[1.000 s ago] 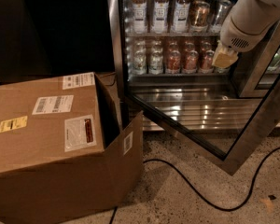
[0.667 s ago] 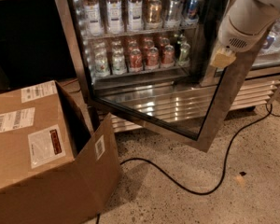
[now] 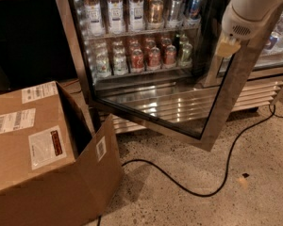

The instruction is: Close left fridge door

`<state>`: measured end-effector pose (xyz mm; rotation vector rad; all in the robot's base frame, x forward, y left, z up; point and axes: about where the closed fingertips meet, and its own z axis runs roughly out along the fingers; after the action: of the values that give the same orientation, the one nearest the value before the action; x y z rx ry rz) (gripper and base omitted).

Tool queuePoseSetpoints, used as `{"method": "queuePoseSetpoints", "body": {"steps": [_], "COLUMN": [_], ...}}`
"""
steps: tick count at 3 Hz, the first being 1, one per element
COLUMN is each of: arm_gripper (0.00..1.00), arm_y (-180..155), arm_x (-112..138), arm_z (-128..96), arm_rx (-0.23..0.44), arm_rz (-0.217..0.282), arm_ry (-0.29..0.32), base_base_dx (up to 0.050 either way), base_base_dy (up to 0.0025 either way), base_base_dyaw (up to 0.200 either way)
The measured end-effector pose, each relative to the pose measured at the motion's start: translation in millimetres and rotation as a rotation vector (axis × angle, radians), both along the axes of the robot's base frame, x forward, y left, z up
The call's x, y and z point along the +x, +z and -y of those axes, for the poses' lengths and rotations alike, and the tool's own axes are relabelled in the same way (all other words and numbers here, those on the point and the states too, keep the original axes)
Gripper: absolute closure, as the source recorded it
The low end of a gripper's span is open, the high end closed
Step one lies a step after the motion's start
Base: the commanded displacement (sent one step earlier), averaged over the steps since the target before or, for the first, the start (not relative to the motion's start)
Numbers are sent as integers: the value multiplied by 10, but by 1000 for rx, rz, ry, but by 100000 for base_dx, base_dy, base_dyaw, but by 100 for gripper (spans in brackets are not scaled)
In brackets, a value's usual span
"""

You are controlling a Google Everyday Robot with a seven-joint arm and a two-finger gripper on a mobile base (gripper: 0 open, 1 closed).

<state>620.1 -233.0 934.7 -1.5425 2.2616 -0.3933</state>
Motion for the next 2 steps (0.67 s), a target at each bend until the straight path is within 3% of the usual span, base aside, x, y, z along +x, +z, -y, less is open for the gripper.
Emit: {"method": "queuePoseSetpoints", "body": {"steps": [1,2], "arm_gripper": [100,100], "arm_y": [431,431], "arm_x": [404,404], "arm_z": [200,200], "arm_rx": [-117,-117], "arm_rz": [-59,-59], "arm_ry": [-76,-76], "base_base_dx": [0,5006], "base_base_dy": [0,-4], "base_base_dyaw": [0,94]}}
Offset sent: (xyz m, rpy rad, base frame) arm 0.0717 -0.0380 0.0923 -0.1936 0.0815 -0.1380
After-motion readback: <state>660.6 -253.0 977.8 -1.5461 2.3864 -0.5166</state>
